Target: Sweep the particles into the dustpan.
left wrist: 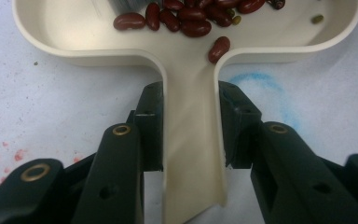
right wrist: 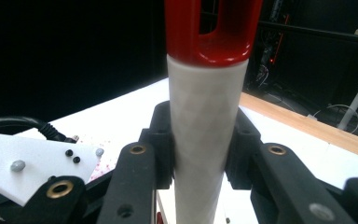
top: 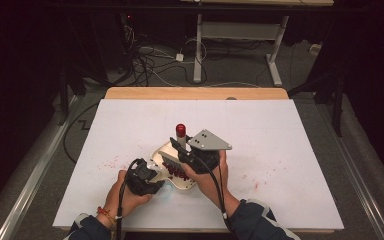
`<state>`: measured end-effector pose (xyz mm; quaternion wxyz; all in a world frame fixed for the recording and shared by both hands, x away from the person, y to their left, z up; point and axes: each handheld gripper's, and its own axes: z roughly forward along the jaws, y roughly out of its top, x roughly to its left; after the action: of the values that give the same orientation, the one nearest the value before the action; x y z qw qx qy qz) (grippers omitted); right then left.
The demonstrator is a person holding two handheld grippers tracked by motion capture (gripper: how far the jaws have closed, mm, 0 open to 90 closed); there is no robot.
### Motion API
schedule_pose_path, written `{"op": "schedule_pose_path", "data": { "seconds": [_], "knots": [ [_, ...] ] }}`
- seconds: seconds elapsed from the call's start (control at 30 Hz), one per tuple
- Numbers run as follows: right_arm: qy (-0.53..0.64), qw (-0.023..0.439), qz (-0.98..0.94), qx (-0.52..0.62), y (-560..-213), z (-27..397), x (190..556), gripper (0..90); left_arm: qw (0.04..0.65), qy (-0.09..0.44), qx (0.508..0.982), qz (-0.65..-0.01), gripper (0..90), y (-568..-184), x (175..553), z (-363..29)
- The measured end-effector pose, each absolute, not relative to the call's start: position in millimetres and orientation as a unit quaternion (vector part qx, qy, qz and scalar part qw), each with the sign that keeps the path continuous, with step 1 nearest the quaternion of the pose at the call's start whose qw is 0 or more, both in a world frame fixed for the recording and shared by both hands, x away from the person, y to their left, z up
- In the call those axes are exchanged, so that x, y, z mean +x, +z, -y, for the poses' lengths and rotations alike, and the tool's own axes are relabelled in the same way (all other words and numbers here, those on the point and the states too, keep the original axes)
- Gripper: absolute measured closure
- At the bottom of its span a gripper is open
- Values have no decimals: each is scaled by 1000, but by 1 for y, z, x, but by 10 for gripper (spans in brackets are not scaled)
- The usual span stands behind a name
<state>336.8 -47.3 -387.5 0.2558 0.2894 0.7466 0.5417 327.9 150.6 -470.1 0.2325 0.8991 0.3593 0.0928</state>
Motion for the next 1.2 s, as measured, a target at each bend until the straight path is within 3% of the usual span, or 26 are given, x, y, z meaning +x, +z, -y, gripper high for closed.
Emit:
{"op": "schedule_pose_path", "data": {
  "seconds": [0.67, 1.2],
  "knots": [
    [540, 264, -747, 284, -384, 45, 335, 695, 234, 89, 899, -360, 638, -470, 328, -151],
    [563, 270, -724, 295, -358, 65, 349, 695, 236, 82, 897, -365, 639, -470, 329, -152]
  ]
}}
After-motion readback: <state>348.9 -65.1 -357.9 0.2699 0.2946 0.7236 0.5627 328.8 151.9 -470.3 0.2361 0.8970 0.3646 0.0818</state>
